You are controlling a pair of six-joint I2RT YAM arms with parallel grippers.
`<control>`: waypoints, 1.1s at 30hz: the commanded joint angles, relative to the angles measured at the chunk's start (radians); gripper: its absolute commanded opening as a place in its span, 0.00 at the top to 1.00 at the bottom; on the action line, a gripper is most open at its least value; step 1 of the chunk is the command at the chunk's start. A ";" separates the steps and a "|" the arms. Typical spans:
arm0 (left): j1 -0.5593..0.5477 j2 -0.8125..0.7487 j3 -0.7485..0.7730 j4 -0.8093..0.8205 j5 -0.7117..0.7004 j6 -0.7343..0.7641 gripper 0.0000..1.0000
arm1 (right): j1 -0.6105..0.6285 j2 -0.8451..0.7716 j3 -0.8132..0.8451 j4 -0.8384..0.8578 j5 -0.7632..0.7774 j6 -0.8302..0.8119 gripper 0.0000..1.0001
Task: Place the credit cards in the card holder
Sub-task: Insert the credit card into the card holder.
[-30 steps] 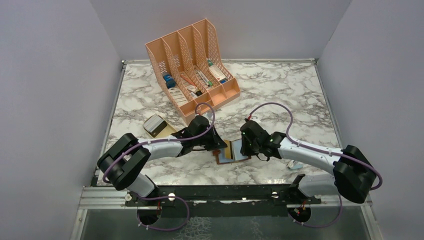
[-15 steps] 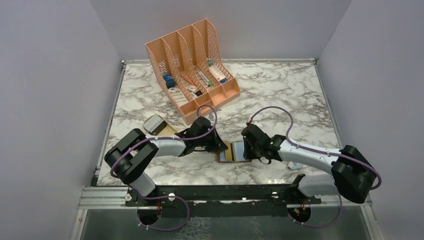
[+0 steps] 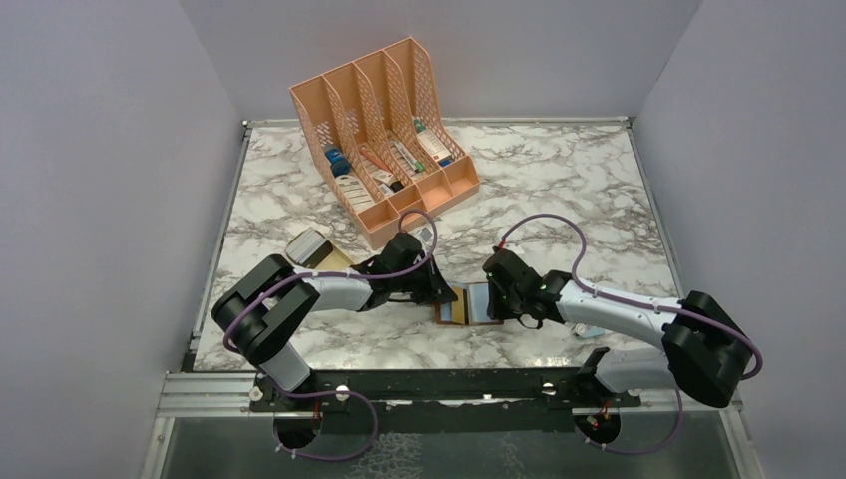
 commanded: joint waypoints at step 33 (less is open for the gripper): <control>-0.028 0.080 0.097 -0.078 -0.063 0.038 1.00 | -0.008 -0.034 0.016 -0.015 0.009 0.019 0.81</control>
